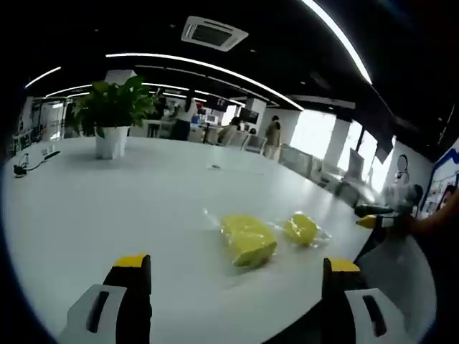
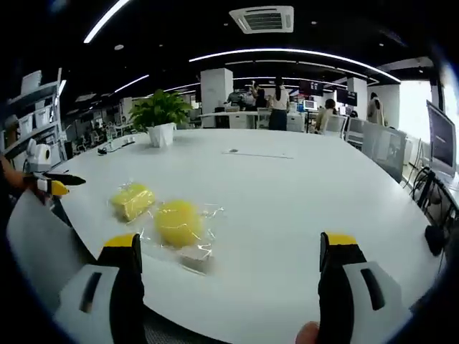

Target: Compare the silicone blocks by pressing each to a similar depth, holding the contact briefly, and releasing to observe deformation and rebound differences across the visible hardness samples.

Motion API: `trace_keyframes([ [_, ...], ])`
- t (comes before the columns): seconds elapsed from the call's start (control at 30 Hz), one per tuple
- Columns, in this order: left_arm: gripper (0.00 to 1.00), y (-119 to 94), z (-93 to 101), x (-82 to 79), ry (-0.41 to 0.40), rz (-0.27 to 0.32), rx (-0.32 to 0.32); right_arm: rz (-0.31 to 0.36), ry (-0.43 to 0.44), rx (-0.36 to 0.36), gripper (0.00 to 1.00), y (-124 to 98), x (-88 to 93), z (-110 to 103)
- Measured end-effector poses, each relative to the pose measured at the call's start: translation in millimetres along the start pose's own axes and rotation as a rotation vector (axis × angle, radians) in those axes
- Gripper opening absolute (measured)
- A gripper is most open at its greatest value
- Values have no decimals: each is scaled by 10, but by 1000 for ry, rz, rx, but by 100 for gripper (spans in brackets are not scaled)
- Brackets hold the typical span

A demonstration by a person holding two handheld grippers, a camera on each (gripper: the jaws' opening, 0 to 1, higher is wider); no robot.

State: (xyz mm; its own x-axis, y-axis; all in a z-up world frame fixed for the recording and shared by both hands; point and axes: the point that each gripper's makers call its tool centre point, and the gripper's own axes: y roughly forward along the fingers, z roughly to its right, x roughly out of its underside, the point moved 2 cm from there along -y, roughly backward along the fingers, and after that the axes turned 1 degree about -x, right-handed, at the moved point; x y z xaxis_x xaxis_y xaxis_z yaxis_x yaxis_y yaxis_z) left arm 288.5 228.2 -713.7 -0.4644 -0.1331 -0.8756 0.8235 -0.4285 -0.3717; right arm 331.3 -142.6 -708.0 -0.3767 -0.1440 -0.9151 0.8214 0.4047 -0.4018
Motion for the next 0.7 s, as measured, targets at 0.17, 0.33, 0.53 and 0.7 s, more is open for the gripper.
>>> trace_keyframes([
  [0.17, 100, -56, -47, -82, 61, 28, -4, -8, -6, -19, 97, -19, 18, -100],
  [0.33, 100, -108, -160, 36, 21, -25, -7, -31, -45, -46, 97, 1, 45, -148],
  [0.53, 100, -138, -118, -41, 98, 16, -7, -48, -32, -90, 97, 6, 70, -184],
  [0.7, 100, -222, -296, -199, 129, 32, -32, -63, -117, -142, 97, 17, 46, -251],
])
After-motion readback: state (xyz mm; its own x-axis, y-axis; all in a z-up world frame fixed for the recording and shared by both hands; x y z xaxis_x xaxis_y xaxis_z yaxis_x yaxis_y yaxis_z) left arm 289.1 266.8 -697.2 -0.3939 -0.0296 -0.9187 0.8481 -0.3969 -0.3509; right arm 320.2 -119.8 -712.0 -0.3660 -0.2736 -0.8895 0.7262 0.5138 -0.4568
